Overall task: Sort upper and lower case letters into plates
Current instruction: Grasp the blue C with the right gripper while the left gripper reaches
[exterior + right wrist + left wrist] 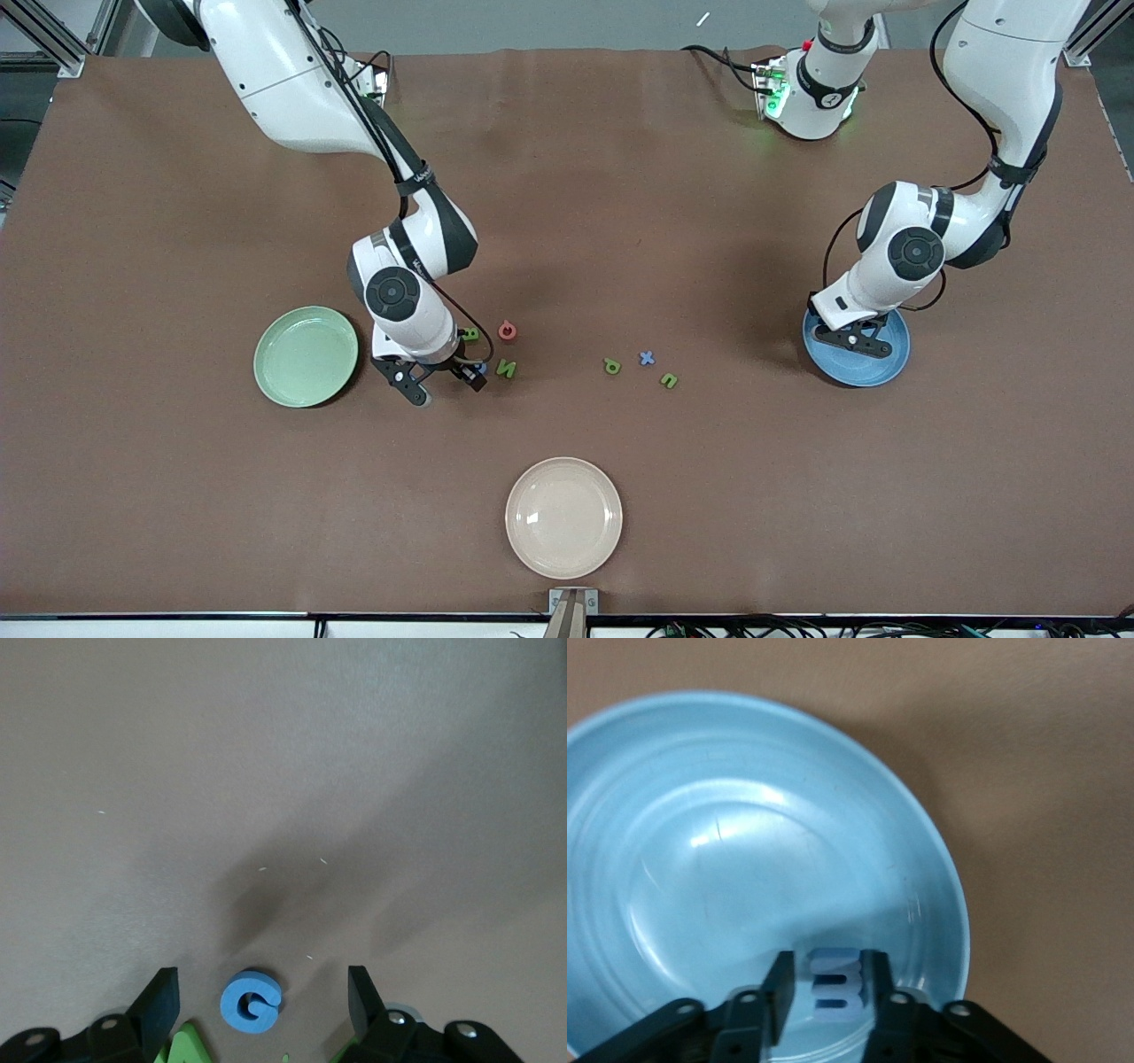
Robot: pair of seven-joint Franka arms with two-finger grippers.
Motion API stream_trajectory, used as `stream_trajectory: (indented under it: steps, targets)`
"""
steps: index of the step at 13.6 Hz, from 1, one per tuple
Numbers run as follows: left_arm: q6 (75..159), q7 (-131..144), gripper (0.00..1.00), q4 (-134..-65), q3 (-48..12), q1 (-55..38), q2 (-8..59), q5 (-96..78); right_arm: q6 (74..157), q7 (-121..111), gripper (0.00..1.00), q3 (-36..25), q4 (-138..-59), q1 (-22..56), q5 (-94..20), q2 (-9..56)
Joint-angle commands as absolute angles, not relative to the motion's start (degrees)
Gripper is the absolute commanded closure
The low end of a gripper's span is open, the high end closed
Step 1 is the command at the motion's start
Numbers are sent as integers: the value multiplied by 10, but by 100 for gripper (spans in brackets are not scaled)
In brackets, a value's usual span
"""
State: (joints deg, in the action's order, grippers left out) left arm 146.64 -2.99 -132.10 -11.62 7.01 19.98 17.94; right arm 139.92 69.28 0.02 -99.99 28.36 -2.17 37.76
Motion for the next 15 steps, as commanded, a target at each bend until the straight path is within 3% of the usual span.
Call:
stream_trajectory:
  steps: [1,5,9,13,15]
  targets:
    - [1405,-80,0,-1306,-128,83,150,187,1407,713,30,-7,-998,296,-15,388]
    - [1283,-69,0,-1235,-193,82,131,122,1407,736,32,-6,-977,303,-13,409]
    - [1267,51,0,-1187,-267,67,160,98,1405,737,34,-7,-976,307,-12,412]
    - [1267,147,0,-1095,-289,-2,246,105,1405,737,55,-7,-976,307,-12,414]
    - [1267,210,0,-1036,-287,-32,303,122,1407,737,83,-7,-976,307,-6,414]
